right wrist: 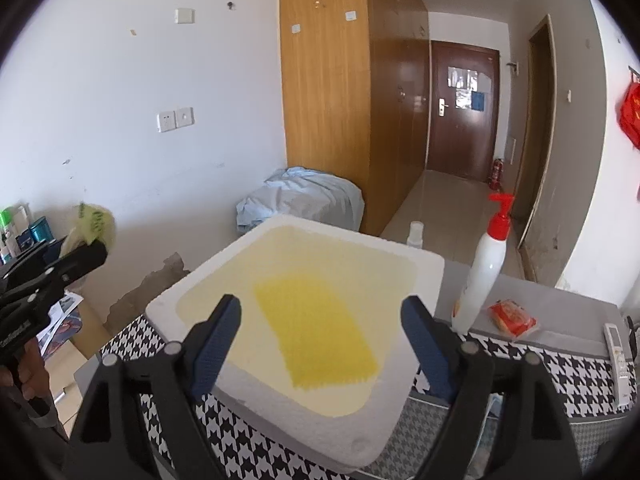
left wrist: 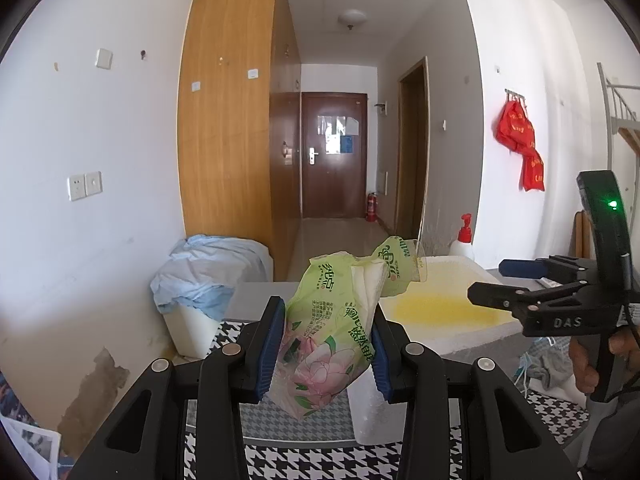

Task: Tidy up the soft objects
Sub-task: 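Lower the yellow sleeve into the white foam box and open the right gripper, then lower the green tissue pack into the foam box and open the left gripper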

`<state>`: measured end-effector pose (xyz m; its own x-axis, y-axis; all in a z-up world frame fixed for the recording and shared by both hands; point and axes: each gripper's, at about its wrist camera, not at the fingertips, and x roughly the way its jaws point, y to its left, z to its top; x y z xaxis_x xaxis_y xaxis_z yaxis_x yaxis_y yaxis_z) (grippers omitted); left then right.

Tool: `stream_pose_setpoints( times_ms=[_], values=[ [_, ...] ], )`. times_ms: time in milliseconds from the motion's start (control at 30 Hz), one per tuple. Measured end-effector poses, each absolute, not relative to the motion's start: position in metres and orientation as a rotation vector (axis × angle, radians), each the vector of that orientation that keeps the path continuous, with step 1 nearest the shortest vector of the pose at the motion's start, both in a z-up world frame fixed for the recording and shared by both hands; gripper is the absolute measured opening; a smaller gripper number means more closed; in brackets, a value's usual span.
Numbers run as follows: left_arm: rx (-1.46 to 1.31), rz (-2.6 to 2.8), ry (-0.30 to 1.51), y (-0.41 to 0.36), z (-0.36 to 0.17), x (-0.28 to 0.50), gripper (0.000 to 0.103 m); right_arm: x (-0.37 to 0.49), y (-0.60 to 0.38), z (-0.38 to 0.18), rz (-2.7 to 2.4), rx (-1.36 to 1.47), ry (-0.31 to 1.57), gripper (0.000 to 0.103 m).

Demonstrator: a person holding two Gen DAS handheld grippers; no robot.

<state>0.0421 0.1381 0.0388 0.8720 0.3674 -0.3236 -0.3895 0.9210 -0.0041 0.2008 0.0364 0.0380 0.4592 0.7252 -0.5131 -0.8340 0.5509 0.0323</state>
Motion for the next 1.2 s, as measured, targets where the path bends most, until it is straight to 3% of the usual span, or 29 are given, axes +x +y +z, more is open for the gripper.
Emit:
stream_pose_setpoints(
  times_ms=[1200],
  values=[
    [-0.056, 0.202, 0.356, 0.126, 0.049, 0.09, 0.041, 0.196, -0.022, 0.047, 0.869, -0.189, 0.447, 0.09]
  ],
)
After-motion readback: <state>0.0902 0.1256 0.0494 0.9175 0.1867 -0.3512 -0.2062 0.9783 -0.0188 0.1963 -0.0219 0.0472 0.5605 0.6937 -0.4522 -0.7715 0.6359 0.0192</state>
